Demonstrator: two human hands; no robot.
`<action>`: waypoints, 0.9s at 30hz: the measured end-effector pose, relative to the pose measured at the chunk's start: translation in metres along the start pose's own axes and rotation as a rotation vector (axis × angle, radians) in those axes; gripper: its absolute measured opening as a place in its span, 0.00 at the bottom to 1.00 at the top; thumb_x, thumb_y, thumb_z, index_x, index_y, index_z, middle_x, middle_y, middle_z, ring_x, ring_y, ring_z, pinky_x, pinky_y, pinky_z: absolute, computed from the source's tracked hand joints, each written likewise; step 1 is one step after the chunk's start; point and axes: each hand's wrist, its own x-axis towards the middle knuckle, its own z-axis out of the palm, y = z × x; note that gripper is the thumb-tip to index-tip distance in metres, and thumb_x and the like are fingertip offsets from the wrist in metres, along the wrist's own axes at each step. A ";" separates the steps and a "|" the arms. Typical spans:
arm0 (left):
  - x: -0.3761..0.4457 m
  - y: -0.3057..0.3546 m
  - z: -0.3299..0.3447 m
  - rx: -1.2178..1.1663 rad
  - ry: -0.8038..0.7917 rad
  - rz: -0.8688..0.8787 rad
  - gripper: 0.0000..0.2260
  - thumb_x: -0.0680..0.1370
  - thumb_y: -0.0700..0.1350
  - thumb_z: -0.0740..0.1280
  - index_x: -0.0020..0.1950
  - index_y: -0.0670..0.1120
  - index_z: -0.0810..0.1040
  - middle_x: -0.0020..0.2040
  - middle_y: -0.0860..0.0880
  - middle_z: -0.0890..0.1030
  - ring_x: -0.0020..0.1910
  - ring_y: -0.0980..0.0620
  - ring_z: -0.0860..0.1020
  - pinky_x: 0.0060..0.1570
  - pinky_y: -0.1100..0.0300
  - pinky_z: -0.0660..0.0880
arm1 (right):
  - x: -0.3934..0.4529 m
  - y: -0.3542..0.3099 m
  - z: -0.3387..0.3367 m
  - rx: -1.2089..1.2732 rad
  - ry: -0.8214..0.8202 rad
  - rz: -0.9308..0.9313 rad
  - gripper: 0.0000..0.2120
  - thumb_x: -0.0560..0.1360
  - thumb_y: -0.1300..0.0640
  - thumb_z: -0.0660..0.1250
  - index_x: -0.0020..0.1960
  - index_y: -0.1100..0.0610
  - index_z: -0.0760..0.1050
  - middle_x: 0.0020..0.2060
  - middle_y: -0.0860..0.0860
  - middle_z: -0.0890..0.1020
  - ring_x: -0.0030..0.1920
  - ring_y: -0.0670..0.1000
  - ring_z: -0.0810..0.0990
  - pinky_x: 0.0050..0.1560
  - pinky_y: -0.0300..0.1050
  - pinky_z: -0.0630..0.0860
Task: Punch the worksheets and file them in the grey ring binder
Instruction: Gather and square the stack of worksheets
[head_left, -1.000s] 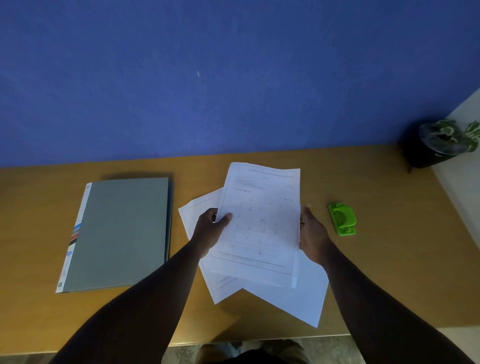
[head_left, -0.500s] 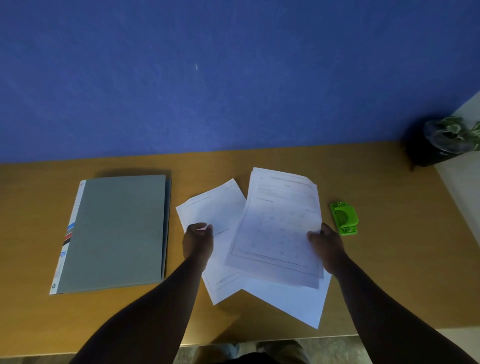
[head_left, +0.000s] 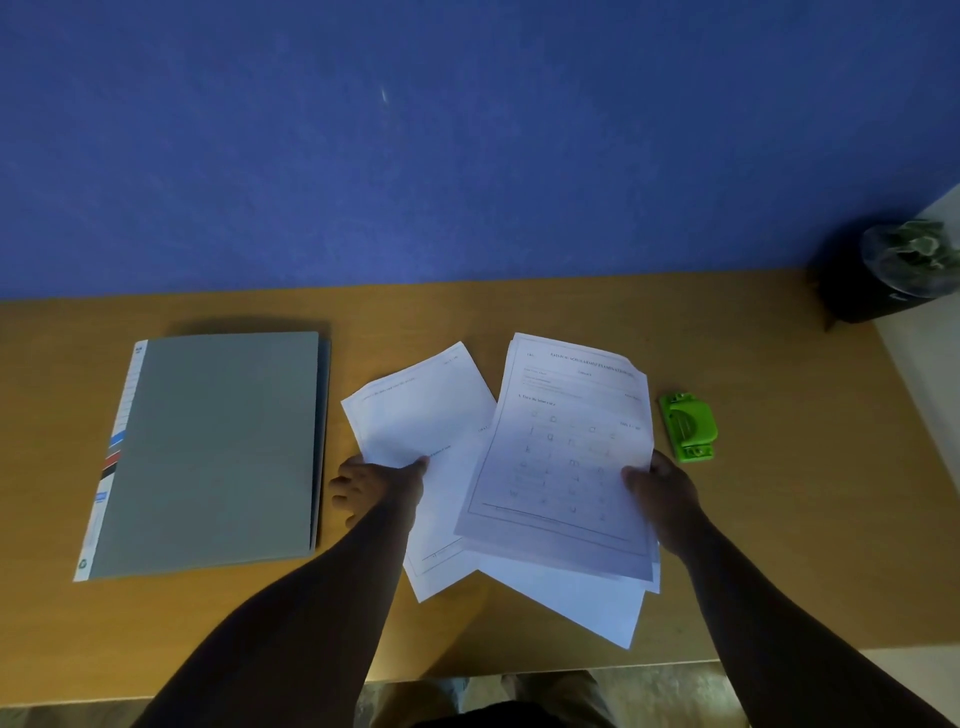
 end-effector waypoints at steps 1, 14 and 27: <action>0.001 0.001 -0.001 -0.012 -0.015 -0.027 0.50 0.64 0.66 0.77 0.73 0.40 0.60 0.73 0.38 0.64 0.72 0.37 0.64 0.70 0.43 0.65 | -0.001 0.000 0.000 0.004 -0.003 -0.001 0.11 0.75 0.63 0.64 0.56 0.55 0.79 0.47 0.54 0.81 0.46 0.55 0.78 0.44 0.44 0.72; 0.011 -0.006 -0.017 -0.513 -0.024 0.167 0.14 0.82 0.50 0.62 0.63 0.44 0.76 0.56 0.45 0.80 0.49 0.47 0.77 0.46 0.55 0.76 | 0.004 -0.012 -0.005 0.183 0.006 0.041 0.11 0.74 0.63 0.68 0.53 0.51 0.79 0.50 0.54 0.82 0.51 0.56 0.80 0.56 0.51 0.76; 0.015 0.016 -0.041 -0.568 -0.175 0.445 0.12 0.82 0.50 0.62 0.48 0.43 0.77 0.39 0.48 0.76 0.39 0.50 0.76 0.34 0.62 0.70 | 0.001 -0.051 0.009 0.290 -0.207 0.015 0.08 0.76 0.66 0.67 0.51 0.56 0.80 0.47 0.55 0.85 0.45 0.55 0.83 0.47 0.50 0.80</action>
